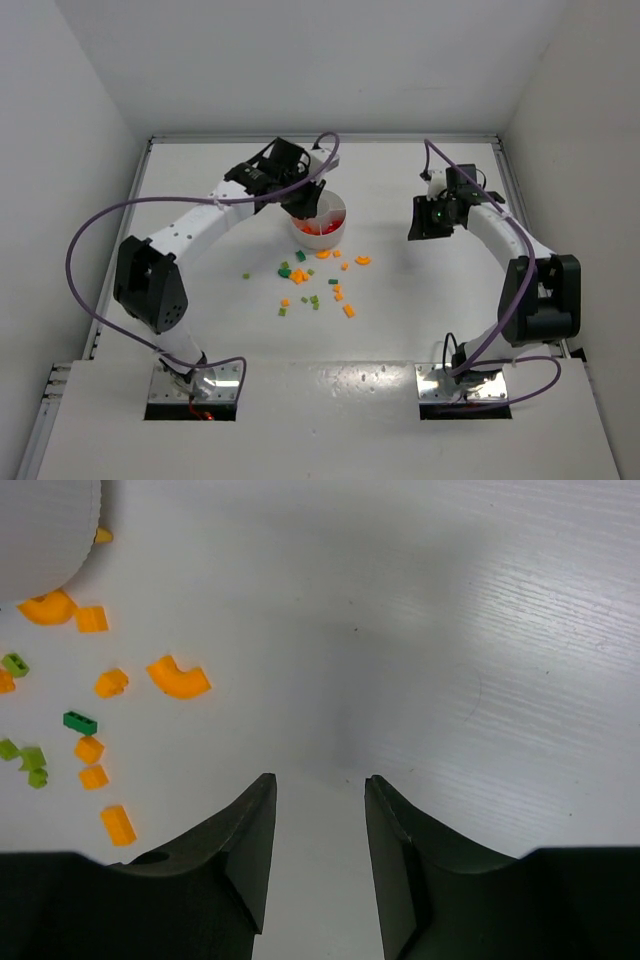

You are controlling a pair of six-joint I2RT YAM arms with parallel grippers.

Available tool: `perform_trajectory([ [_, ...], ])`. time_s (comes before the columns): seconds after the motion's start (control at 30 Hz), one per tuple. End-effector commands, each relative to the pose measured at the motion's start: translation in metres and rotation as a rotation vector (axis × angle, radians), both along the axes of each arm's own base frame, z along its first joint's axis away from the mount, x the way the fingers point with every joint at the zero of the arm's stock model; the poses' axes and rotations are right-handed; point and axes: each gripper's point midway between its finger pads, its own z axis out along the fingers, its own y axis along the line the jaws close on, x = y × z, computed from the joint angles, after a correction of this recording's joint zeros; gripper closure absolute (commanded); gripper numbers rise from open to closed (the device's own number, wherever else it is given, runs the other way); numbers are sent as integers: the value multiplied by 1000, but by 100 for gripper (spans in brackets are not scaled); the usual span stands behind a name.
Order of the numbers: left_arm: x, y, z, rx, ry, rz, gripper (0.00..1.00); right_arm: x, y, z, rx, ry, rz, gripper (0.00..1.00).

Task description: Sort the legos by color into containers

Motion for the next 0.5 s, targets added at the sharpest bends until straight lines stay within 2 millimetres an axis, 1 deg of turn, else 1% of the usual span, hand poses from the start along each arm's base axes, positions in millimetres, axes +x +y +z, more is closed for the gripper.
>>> perform_trajectory([
  [0.0,8,8,-5,11,13,11,79,13,5,15,17,-46,22,59],
  [0.07,15,14,-17,24,37,31,79,15,5,18,17,-56,22,59],
  [0.13,17,13,-17,25,37,31,79,15,5,15,17,-47,22,59],
  [0.17,21,17,-23,31,49,43,79,15,5,15,17,-46,22,59],
  [0.2,23,16,-26,34,53,43,79,15,5,15,17,-46,22,59],
  [0.23,22,15,-25,28,56,37,79,15,5,15,17,-46,22,59],
  [0.3,23,14,-35,39,76,37,79,14,8,15,17,-46,31,59],
  [0.33,23,14,-35,39,76,37,79,14,8,15,17,-46,32,59],
  [0.37,24,14,-40,45,86,37,79,17,8,18,17,-55,32,59],
  [0.43,25,16,-40,51,82,44,79,15,8,17,17,-46,32,59],
  [0.47,25,15,-45,57,91,44,78,15,8,17,17,-46,32,59],
])
